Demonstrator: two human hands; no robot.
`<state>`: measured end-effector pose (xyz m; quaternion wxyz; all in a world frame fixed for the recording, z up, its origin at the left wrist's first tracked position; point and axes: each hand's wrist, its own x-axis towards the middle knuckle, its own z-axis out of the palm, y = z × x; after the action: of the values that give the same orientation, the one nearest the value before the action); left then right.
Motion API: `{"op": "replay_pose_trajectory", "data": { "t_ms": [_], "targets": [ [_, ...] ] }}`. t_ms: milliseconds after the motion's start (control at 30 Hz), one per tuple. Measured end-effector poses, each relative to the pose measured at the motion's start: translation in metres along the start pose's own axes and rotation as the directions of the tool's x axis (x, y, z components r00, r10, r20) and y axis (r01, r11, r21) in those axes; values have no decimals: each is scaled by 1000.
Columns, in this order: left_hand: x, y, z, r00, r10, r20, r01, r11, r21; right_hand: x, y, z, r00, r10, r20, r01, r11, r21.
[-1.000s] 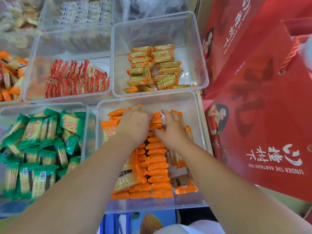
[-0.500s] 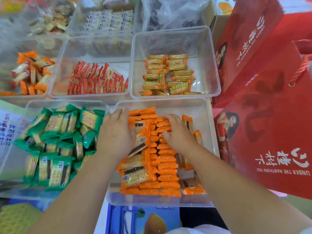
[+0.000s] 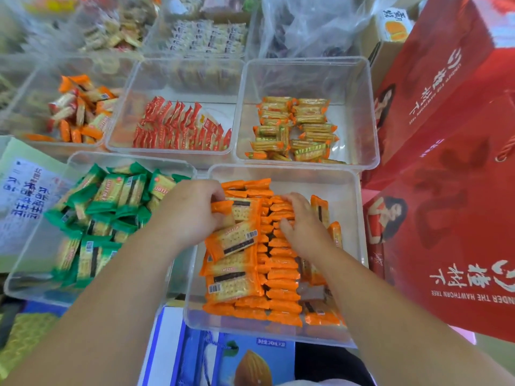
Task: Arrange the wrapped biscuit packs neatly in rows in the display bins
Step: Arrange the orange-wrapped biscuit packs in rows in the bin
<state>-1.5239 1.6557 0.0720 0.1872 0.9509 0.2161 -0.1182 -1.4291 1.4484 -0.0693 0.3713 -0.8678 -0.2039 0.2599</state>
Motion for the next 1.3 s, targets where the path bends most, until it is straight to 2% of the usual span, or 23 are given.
{"op": "replay_pose_trajectory", "data": {
  "t_ms": [100, 200, 267, 367, 500, 600, 767, 967, 1133, 1300],
  "targets": [
    [-3, 12, -23, 989, 35, -147, -42, 998, -47, -1, 3, 1, 1000, -14, 0, 14, 1000, 2],
    [4, 39, -30, 937, 104, -333, -163, 975, -153, -1, 6, 3, 1000, -18, -9, 18, 1000, 3],
    [14, 57, -18, 914, 147, -377, -216, 965, -148, -1, 7, 3, 1000, -20, -7, 20, 1000, 0],
    [31, 74, 12, 912, 229, -339, -270, 960, -77, -3, 9, 4, 1000, -22, -15, 22, 1000, -5],
    [56, 77, 49, 923, 325, -205, -322, 946, 51, -2, 7, 4, 999, -32, -27, 33, 999, 21],
    [71, 76, 68, 934, 343, -99, -328, 935, 135, -3, 5, 2, 998, -52, -42, 52, 999, 6],
    [81, 74, 85, 911, 374, -176, -290, 882, 371, -10, 2, -2, 998, -39, -44, 34, 995, -97],
    [63, 76, 92, 858, 452, -243, -374, 876, 305, -26, -6, -18, 994, -26, -102, 11, 989, -147],
    [53, 75, 103, 933, 350, -80, -292, 871, 396, -48, -4, -25, 998, -26, -54, 15, 980, -196],
    [50, 81, 110, 929, 368, -51, -307, 838, 451, -61, -1, -27, 1000, -18, -9, 15, 967, -256]
  ]
}}
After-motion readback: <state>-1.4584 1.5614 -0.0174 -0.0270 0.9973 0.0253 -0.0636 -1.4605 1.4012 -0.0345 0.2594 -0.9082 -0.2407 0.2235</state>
